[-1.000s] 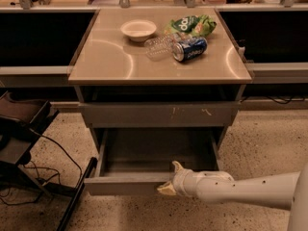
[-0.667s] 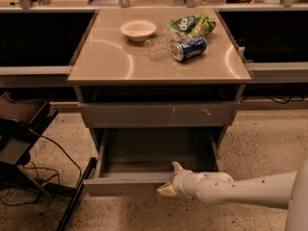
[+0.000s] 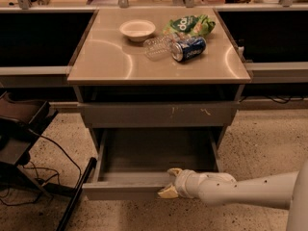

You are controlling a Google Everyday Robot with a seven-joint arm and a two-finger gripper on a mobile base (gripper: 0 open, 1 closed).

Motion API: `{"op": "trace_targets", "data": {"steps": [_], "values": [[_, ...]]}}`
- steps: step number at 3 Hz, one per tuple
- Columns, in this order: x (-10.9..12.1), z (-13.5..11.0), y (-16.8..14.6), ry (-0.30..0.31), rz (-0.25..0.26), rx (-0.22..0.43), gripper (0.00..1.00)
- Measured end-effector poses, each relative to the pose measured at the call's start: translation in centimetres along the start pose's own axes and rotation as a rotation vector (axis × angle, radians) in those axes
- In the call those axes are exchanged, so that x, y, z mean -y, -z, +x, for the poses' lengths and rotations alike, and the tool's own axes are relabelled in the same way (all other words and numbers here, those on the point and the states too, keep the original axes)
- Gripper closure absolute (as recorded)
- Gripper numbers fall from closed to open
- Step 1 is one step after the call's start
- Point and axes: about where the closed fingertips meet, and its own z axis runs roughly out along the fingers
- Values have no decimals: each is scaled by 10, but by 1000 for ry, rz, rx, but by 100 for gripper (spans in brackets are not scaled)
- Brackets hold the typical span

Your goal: Open middle drawer

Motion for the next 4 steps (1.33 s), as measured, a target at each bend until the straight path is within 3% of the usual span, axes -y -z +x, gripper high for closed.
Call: {"op": "trace_targets", "data": {"steps": [4], "values": [[10,16,26,-20,51,-19,100]]}}
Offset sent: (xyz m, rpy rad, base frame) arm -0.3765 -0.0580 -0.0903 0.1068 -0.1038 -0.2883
